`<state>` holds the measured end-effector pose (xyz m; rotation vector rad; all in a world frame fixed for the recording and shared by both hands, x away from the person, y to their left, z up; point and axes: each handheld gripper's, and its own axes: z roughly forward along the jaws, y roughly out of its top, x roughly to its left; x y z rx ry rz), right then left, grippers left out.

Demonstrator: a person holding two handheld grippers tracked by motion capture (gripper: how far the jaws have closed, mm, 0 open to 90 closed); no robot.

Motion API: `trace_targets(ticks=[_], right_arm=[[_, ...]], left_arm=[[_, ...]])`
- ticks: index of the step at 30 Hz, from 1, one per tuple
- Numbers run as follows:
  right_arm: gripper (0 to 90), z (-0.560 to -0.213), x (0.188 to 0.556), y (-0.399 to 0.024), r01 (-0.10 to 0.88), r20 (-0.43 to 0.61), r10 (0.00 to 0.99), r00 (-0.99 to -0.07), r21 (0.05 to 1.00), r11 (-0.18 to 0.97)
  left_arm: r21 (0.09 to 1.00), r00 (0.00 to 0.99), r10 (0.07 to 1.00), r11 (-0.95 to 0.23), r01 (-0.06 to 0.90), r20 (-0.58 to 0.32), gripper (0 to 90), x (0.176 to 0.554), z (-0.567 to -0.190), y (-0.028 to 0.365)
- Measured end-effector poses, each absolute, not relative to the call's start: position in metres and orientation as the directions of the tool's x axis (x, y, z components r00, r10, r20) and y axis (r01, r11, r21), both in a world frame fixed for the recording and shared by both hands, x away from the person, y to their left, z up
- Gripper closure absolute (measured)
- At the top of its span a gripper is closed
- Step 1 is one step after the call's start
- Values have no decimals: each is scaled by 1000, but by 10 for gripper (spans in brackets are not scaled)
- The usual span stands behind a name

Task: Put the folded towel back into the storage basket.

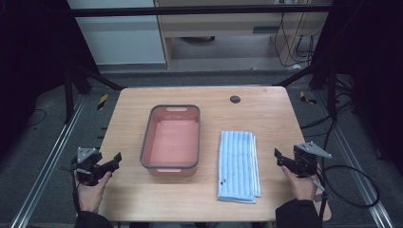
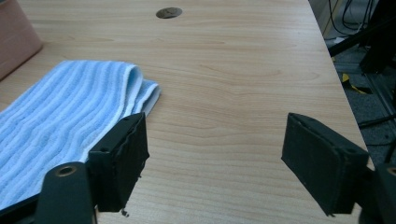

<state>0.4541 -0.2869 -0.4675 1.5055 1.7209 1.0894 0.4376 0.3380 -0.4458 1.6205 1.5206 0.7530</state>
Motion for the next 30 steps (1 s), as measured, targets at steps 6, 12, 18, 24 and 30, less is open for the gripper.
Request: trace_targets(ticks=[6,12,18,24,30], right_arm=[[293,-462,449,-286,443,60,979,-195,896,34],[309,-445,450,-285,435,76,970,-232,900,33],[303,-428,457,-283,428,92,960,-264,903,31],[323,-410,470,-275,414,90,958,-274,910,33],[328,-394,482,-266,398,96,949,-300,917,33]], left_arm=[[877,141,989,-24,480,-51,264,427,-432,329],[892,174,982,-7,452,-80,290,423,-417,323],[900,218,973,-32,435,-71,300,426,-402,308],[904,260,964,-67,422,-50,299,430,-391,279],[905,325,944,-94,415,-51,301,432,-384,246]])
